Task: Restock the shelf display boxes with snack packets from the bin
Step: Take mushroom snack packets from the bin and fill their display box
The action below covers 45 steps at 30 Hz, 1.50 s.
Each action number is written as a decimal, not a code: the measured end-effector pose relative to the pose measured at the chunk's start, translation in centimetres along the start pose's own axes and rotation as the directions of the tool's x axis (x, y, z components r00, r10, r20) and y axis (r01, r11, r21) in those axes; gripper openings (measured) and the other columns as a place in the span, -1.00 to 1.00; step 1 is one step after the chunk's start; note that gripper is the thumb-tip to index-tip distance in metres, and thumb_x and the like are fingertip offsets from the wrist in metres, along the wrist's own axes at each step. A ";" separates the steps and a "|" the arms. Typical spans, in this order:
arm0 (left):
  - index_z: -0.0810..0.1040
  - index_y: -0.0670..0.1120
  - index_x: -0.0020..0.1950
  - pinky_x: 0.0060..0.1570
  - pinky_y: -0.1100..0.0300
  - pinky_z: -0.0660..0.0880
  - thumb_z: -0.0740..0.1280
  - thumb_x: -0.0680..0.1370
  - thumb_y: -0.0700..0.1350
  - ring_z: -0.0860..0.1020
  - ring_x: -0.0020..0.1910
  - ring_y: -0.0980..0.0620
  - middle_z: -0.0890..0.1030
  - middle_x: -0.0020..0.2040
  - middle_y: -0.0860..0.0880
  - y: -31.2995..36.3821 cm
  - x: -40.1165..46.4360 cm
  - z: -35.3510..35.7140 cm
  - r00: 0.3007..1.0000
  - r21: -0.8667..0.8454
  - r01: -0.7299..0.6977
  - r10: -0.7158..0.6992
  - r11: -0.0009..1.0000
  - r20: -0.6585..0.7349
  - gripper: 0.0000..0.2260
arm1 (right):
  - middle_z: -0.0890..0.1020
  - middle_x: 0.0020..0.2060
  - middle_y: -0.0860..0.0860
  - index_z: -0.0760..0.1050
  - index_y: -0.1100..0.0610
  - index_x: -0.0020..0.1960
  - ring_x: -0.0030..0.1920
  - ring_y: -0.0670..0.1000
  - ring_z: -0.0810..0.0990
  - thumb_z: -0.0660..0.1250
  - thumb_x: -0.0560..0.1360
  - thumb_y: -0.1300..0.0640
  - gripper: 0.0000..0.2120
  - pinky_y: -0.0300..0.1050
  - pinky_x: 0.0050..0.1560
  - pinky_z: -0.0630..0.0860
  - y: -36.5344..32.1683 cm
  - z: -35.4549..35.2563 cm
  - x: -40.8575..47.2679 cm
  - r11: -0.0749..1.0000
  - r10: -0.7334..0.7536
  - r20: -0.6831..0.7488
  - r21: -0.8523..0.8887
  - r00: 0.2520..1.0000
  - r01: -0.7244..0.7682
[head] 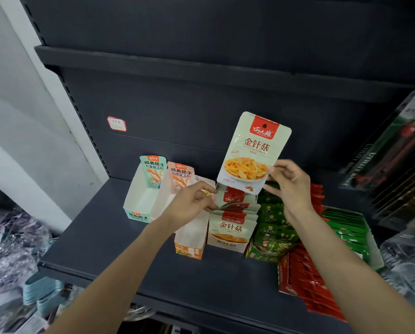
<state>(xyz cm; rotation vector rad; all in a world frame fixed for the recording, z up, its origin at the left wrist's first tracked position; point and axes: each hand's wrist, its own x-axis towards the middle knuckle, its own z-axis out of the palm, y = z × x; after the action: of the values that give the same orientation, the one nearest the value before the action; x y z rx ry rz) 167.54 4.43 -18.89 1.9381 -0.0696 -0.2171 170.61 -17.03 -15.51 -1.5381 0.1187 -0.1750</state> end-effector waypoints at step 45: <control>0.55 -0.03 0.06 -0.10 0.35 0.49 0.33 0.54 -0.13 0.58 -0.03 0.13 0.64 -0.02 0.04 1.6 2.7 -0.4 0.968 0.301 -0.119 0.178 0.946 -0.178 -0.88 | 0.65 -0.20 -0.01 0.62 0.17 -0.13 -0.16 -0.06 0.59 0.40 0.47 0.15 -0.91 -0.15 -0.06 0.51 2.9 -0.2 0.0 0.700 -0.105 0.267 -0.664 0.958 0.261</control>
<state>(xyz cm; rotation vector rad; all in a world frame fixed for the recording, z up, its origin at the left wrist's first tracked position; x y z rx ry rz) 170.39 3.82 -17.58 2.2240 -0.1178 0.0999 170.71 -17.14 -18.41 -2.3270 -0.1665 -0.1293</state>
